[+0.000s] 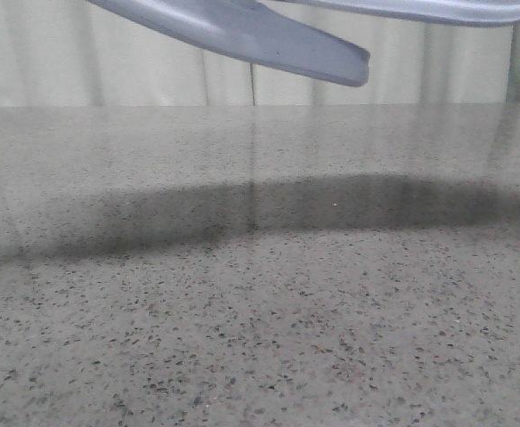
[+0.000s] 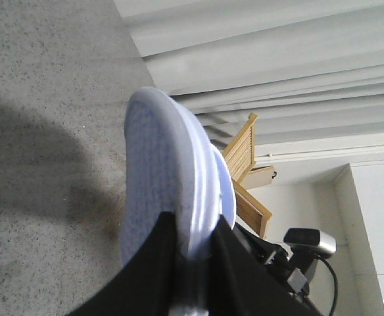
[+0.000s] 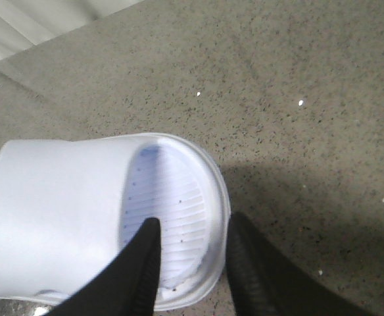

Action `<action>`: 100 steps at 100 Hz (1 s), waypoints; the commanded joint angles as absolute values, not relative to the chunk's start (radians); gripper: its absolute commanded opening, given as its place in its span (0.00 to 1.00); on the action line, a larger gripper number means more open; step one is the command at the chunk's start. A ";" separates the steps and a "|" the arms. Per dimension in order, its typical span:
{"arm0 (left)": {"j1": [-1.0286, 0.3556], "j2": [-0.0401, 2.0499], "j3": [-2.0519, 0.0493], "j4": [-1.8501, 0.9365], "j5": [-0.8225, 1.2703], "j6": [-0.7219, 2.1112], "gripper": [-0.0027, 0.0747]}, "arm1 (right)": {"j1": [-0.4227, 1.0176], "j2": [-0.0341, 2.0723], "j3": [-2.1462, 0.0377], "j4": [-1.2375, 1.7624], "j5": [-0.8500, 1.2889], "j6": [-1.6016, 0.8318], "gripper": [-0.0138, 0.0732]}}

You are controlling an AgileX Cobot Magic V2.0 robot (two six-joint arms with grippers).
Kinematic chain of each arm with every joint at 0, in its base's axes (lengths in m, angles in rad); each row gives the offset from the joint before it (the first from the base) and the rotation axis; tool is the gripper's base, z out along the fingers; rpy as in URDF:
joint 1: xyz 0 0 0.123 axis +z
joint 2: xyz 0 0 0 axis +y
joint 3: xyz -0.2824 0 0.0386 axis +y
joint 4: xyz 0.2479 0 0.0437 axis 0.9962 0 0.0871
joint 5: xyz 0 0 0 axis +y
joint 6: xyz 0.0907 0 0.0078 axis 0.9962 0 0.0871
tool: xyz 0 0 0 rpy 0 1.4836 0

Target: Insert blue slippers together front up

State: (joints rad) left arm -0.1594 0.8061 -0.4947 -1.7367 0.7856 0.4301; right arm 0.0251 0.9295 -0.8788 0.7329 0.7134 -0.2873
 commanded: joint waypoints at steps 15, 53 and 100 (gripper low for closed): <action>-0.170 0.819 -0.531 -1.803 0.812 0.420 0.06 | 0.024 0.833 -0.909 0.719 0.588 -0.303 0.38; -0.170 0.918 -0.531 -1.764 0.848 0.448 0.06 | 0.024 0.753 -0.909 0.712 0.545 -0.303 0.38; -0.170 1.050 -0.531 -1.743 0.854 0.528 0.06 | 0.024 0.753 -0.909 0.712 0.568 -0.303 0.38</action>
State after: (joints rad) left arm -0.1594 1.0497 -0.4947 -1.6890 0.8167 0.5183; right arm 0.0251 0.7585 -0.8788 0.6971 0.6184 -0.2873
